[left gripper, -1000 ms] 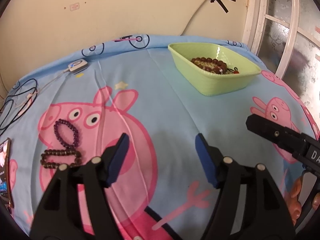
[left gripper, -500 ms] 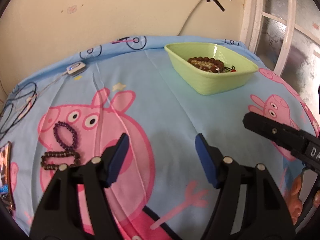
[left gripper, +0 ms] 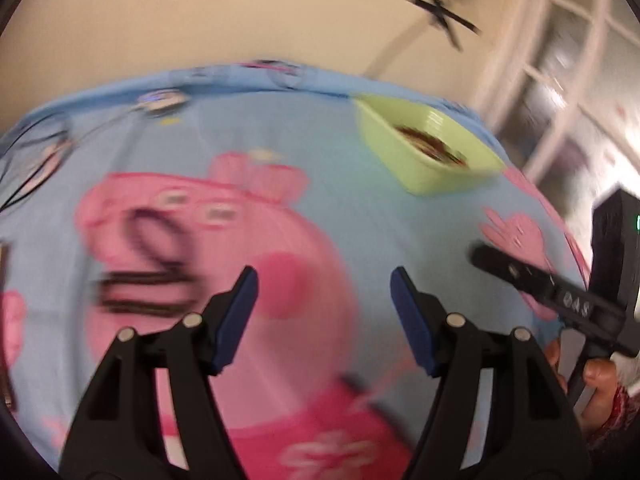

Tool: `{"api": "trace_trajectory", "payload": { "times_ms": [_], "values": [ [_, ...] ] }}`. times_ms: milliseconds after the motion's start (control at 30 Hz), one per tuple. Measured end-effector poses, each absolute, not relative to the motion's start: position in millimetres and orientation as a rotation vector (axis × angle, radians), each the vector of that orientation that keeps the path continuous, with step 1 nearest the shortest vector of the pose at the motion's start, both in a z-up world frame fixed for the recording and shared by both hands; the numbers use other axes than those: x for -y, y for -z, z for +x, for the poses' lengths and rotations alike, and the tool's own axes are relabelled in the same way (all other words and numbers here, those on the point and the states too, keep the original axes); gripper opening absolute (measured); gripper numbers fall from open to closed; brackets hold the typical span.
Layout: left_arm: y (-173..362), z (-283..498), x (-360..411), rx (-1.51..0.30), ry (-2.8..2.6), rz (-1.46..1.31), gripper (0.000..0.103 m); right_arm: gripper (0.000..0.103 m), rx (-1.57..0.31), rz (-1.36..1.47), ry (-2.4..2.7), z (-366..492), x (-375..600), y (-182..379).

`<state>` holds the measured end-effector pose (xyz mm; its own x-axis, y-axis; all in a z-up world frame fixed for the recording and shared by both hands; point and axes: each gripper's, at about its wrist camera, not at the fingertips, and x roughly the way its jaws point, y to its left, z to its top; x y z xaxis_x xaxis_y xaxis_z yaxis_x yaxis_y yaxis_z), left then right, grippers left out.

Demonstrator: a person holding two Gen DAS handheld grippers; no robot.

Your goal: Organize jewelry

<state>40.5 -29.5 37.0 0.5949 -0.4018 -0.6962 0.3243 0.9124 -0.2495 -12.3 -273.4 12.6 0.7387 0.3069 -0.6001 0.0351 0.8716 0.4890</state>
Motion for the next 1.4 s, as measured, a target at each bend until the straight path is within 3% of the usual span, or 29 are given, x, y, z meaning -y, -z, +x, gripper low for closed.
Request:
{"api": "trace_trajectory", "payload": {
  "times_ms": [133,233,367,500,700,767,800,900,1067,1133,1167,1200,1400],
  "values": [
    [-38.7,66.0,-45.9,-0.862,0.232,-0.205,0.066,0.033,-0.784,0.418,-0.273,12.1,237.7,-20.0],
    [-27.3,83.4,-78.1,-0.913,0.196,-0.303,0.062,0.023,-0.809,0.269,-0.417,38.4,187.0,-33.5],
    [-19.1,94.1,-76.3,-0.928,0.201,-0.316,0.059,0.003,-0.836,0.089,-0.530,76.0,122.3,-38.1],
    [-17.7,99.9,-65.3,-0.922,0.206,-0.281,0.058,0.000,-0.886,0.017,-0.588,107.3,83.5,-31.3],
    [-8.7,103.3,-70.4,-0.929,0.161,-0.244,0.024,0.000,-0.923,-0.060,-0.648,127.1,58.7,-21.4],
    [-9.0,104.2,-68.6,-0.928,0.151,-0.225,0.018,0.000,-0.924,-0.087,-0.622,130.5,54.9,-21.3],
    [-8.7,104.8,-66.0,-0.934,0.162,-0.217,0.007,0.000,-0.933,-0.066,-0.616,132.2,59.7,-21.6],
    [-9.0,103.6,-57.8,-0.937,0.188,-0.183,0.001,0.000,-0.922,-0.015,-0.589,127.4,79.9,-21.2],
    [-22.8,95.4,-37.7,-0.926,0.276,-0.190,0.001,0.000,-0.855,0.083,-0.541,102.2,121.7,-31.0],
    [-32.5,89.6,-22.6,-0.912,0.343,-0.184,0.012,0.000,-0.827,0.104,-0.513,88.9,143.4,-36.3],
    [-36.8,86.7,-11.1,-0.901,0.375,-0.163,0.028,0.000,-0.821,0.110,-0.501,83.0,153.2,-37.5],
    [-39.7,84.5,0.1,-0.891,0.394,-0.136,0.037,0.000,-0.817,0.114,-0.487,77.0,161.6,-38.0],
    [-34.7,84.9,77.0,-0.921,0.524,0.025,0.038,0.000,-0.809,0.138,-0.375,43.2,211.9,-30.1]
  ]
}}
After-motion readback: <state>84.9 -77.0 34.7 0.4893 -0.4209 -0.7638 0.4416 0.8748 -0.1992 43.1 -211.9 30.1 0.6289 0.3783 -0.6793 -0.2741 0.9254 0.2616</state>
